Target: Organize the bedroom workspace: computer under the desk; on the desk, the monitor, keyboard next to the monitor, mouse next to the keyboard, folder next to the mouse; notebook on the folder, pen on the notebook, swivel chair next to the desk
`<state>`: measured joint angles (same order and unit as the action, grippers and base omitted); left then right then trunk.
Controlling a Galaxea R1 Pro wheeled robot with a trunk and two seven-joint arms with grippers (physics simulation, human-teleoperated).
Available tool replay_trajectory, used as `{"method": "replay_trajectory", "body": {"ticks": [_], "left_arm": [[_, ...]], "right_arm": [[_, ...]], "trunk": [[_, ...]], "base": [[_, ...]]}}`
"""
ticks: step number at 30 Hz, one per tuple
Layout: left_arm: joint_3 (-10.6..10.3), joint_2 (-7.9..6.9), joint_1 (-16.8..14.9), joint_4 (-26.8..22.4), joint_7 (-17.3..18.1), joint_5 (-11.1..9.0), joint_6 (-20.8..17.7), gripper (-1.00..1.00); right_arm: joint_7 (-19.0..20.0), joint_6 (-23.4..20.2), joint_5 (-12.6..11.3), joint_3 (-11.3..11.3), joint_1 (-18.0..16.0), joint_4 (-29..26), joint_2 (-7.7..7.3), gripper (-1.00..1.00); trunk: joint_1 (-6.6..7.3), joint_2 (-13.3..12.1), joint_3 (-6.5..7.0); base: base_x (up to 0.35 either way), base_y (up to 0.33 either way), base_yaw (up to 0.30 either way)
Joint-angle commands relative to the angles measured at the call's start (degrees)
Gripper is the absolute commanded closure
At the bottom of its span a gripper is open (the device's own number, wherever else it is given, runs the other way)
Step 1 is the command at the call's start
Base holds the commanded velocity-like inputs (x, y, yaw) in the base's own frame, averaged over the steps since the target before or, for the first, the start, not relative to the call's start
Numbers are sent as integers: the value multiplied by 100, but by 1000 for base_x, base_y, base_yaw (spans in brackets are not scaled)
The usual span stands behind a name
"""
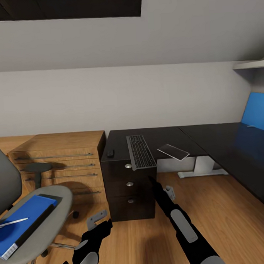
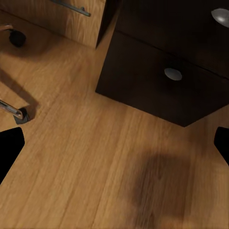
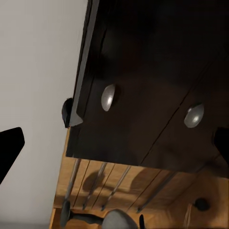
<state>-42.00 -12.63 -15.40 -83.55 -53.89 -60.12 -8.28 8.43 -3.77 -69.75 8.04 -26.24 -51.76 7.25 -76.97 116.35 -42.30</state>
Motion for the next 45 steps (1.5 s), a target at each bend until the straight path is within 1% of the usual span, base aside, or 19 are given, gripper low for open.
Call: {"method": "replay_trajectory", "body": {"ticks": [1, 9, 15, 17, 33, 38, 45], "left_arm": [[-10, -44, -7, 9, -29, -30, -50, -100], [-18, -88, -7, 14, -25, -18, -41, -100], [-18, -149, -7, 14, -25, -17, -36, -100], [-18, -156, -7, 13, -25, -17, -35, -100], [-19, -166, -7, 5, -25, -17, -34, -100], [-18, -169, -7, 5, -25, -17, -41, -100], [-18, -187, -7, 3, -25, -31, -39, -100]], "right_arm": [[13, -18, -57, -4, -4, 13, -1, -100], [10, -22, -58, -16, -4, 16, -7, -100], [7, -34, -86, -263, -4, 16, -12, -100], [3, -35, -89, -289, -4, 16, -13, -100], [1, -36, -91, -304, -4, 16, -5, -100], [1, -36, -90, -303, -4, 16, -4, -100], [1, -36, -90, -303, -4, 16, -4, -100]], "trunk": [[1, 3, -6], [1, 3, -6], [1, 3, -6], [1, 3, -6], [1, 3, -6], [111, -198, 84], [111, -198, 84]], "base": [[76, 0, 0], [220, 0, 0], [214, 0, 0], [116, 0, 0], [23, 0, 0], [0, 0, 0], [0, 0, 0]]}}
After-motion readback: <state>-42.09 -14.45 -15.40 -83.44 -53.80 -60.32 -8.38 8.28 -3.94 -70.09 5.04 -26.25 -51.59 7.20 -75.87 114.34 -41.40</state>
